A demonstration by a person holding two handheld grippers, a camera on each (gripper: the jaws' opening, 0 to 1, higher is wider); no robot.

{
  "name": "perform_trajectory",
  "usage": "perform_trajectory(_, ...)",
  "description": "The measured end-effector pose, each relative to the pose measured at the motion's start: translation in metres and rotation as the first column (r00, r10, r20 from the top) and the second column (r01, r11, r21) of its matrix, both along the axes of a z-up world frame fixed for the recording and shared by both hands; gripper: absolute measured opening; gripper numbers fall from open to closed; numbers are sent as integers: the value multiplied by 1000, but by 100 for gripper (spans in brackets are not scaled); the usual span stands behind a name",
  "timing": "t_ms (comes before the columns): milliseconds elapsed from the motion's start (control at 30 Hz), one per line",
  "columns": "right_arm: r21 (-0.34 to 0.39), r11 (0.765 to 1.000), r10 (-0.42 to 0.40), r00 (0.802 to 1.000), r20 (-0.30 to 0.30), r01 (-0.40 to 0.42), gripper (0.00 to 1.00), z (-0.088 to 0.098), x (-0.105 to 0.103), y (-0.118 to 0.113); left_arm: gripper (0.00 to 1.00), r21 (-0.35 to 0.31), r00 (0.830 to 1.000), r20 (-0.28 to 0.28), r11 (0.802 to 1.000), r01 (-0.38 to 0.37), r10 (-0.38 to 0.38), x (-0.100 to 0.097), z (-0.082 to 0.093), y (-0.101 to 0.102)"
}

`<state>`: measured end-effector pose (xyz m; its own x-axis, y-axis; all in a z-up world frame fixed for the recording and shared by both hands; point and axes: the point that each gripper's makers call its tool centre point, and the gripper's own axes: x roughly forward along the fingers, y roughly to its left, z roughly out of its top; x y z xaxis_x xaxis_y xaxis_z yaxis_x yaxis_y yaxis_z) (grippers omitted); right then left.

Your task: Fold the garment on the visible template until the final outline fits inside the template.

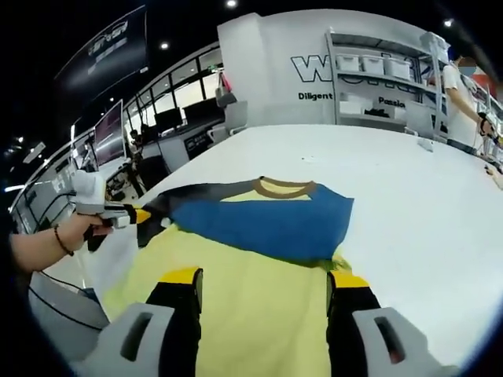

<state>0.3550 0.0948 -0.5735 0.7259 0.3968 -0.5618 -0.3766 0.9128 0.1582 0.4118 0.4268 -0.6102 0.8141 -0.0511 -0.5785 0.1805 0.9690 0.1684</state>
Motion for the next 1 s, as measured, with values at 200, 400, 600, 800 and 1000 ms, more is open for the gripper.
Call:
perform_trajectory(200, 3, 1000, 10, 1000, -14, -9, 62, -3, -2, 4, 0, 6, 994, 81, 997, -71, 70, 0, 21, 24)
perform_trajectory(400, -4, 1000, 11, 1000, -23, -11, 61, -7, -3, 3, 0, -24, 981, 133, 990, -138, 140, 1, 36, 48)
perform_trajectory(600, -2, 1000, 11, 1000, -25, -11, 62, -7, -4, 2, 0, -122, 953, 190, 969, -213, 234, 2, 53, 64)
perform_trajectory(800, 3, 1000, 12, 1000, -27, -12, 62, -9, -6, 2, 0, -117, 931, 266, 967, -225, 248, 6, 73, 67)
perform_trajectory(1000, -13, 999, 37, 999, 8, -37, 71, -6, -8, 3, 0, -142, 929, 280, 968, -208, 241, 14, 79, 63)
